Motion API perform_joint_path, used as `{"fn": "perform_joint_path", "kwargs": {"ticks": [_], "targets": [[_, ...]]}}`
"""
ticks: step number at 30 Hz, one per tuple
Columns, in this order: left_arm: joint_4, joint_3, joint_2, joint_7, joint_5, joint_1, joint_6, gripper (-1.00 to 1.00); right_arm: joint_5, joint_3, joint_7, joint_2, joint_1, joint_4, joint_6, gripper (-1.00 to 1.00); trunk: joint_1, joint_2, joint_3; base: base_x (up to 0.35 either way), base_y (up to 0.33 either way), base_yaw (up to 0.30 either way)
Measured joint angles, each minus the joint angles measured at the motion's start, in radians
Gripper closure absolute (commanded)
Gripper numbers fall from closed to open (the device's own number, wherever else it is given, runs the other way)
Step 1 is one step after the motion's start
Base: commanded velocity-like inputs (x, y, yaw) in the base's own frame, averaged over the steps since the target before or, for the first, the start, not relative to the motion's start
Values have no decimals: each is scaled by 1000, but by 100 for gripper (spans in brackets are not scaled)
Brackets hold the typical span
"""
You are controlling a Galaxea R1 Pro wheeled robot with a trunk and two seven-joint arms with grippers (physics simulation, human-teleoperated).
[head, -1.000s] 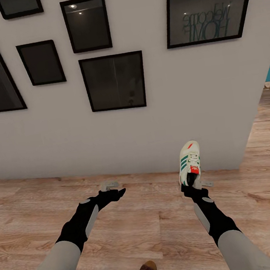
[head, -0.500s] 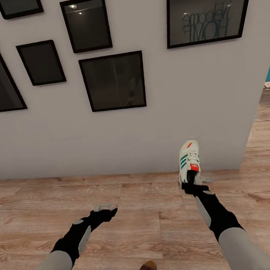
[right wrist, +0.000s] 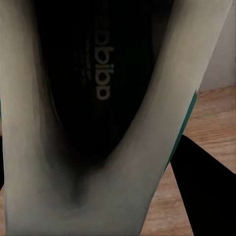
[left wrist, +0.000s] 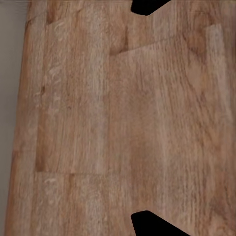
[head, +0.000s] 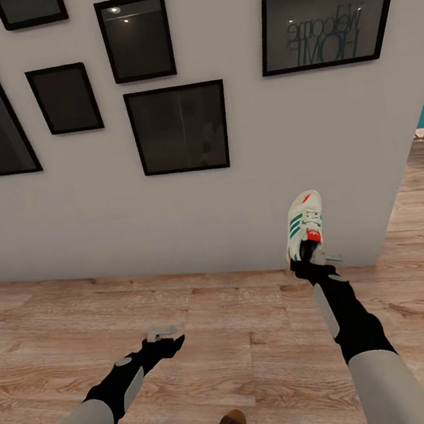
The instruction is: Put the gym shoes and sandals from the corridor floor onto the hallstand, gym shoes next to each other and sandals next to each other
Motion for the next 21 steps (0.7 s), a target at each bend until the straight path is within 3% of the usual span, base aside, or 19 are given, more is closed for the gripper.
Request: {"fn": "perform_joint_path", "kwargs": {"ticks": [4,15,21], "targets": [[11,-1,-1,0,0,0,-1,-100,0,-1,0,0,0,-4,4,100,0,0,-1,0,0,0],[21,-2,-4,-2,1,1,-1,-100,-2,-2,0,-1,0,-5,5,100,5,-2,-59,0,0,-4],[58,-2,-7,-2,-1,5,-2,-100,-2,-2,0,-2,0,-5,5,100,8,-4,-92,0,0,-127]]}}
